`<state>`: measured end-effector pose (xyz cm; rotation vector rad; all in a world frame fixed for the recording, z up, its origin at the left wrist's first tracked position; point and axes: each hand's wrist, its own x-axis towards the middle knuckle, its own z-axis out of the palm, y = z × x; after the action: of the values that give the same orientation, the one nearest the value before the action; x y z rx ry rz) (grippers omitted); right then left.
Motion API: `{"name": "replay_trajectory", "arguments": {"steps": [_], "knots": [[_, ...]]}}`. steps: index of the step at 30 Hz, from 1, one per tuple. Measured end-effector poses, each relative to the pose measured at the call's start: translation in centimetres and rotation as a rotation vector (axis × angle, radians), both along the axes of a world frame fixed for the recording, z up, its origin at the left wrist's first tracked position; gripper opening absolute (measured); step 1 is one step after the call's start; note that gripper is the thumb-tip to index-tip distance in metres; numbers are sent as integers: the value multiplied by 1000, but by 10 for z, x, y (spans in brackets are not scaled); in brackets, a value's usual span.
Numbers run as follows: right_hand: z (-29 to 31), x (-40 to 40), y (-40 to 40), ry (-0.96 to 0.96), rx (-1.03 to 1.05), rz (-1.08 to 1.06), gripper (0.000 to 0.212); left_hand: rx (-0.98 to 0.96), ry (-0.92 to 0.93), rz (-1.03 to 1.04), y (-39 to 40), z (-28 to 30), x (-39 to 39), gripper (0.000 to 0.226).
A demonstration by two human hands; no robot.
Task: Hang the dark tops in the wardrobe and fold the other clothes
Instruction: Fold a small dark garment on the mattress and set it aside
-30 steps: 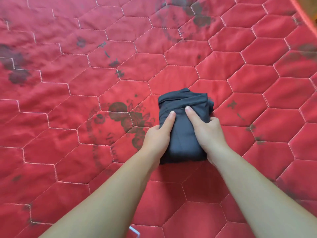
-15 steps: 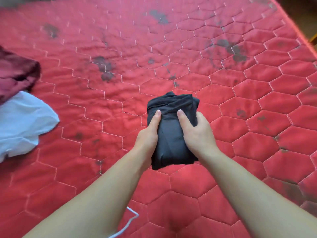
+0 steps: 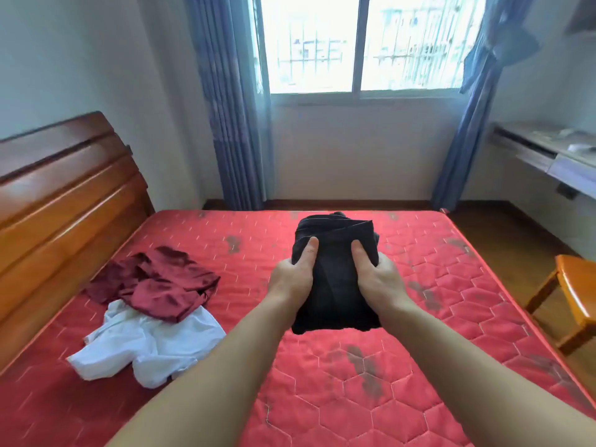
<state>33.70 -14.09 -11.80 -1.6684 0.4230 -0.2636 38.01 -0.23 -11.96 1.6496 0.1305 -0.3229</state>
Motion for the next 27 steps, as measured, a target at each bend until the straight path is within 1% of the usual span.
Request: {"name": "replay_trajectory", "arguments": {"steps": [4, 6, 8, 10, 12, 14, 16, 18, 19, 20, 22, 24, 27], "knots": [[89, -20, 4, -127, -31, 80, 34, -59, -100, 33, 13, 84, -29, 56], [116, -30, 12, -168, -20, 147, 33, -70, -126, 72, 24, 110, -48, 55], [130, -41, 23, -196, 2, 225, 31, -77, -140, 147, 38, 127, -71, 50], [134, -52, 38, -207, 33, 314, 29, -96, -135, 238, 53, 135, -97, 44], [130, -65, 54, -202, 70, 405, 29, -98, -119, 301, 68, 138, -126, 44], [123, -81, 71, -182, 102, 495, 30, -65, -106, 396, 81, 135, -154, 56], [112, -95, 88, -159, 108, 582, 32, 1, -97, 535, 94, 130, -186, 68], [102, -115, 110, -137, 106, 682, 35, 97, -75, 665, 108, 125, -225, 76], [99, -127, 123, -126, 102, 735, 38, 109, -58, 712, 116, 123, -246, 78], [97, -142, 138, -110, 86, 789, 41, 107, -45, 755, 126, 123, -269, 77], [98, -176, 171, -94, 31, 888, 49, 101, -47, 851, 149, 128, -317, 67], [105, -214, 210, -115, 33, 987, 46, 98, -57, 955, 177, 133, -365, 59], [117, -279, 274, -143, 29, 1148, 39, 94, -57, 1134, 221, 139, -444, 65]]}}
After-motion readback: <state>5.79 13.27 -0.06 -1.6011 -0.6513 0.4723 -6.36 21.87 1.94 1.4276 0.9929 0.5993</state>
